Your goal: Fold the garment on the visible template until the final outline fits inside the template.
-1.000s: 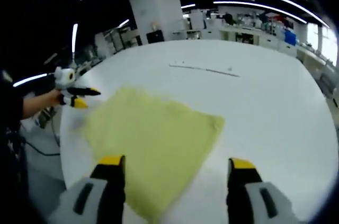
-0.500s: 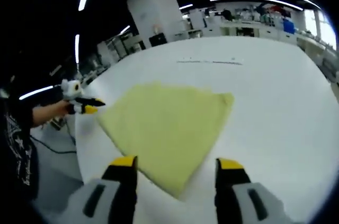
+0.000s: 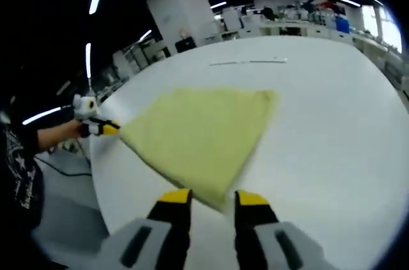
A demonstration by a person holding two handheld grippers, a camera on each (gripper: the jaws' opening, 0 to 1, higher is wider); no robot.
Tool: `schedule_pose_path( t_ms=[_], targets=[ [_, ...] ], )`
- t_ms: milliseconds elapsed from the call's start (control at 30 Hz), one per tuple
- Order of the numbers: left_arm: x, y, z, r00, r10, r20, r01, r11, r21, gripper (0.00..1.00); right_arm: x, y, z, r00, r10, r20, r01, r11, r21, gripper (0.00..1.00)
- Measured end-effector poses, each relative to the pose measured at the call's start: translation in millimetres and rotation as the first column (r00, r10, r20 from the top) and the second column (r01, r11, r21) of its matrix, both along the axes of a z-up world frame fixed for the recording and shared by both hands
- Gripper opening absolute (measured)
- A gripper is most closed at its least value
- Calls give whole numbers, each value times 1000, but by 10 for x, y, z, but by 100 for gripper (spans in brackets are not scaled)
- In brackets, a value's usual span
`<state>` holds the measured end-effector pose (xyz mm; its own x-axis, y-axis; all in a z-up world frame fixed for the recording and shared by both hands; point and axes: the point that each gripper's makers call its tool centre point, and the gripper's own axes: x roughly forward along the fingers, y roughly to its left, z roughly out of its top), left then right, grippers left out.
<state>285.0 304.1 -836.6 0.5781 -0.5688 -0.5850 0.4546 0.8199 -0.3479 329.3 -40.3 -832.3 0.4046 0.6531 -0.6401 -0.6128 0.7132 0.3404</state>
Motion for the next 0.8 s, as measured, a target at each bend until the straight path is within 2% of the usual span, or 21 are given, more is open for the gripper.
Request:
schedule_pose_path(
  t_ms=[100,300,467,800],
  targets=[
    [6,4,-15,1000,14,-12,-15,1000,-21,6,9,-7,-30,1000,-1,4,1,1000,6,9],
    [6,-21,-14,999,25,-21,-26,999,-44,0,47,-18,-47,1000,-15,13,15,1000,28,0],
    [-9,-3,-20,999,39,-34,-41,998,-57,0,28,-58,-80,1000,-8,19,8,1000,9,0],
    [-114,10,4,1000,25,0,-25,999,-31,0,-108,-62,-29,1000,7,24,-7,1000,16,0]
  ],
)
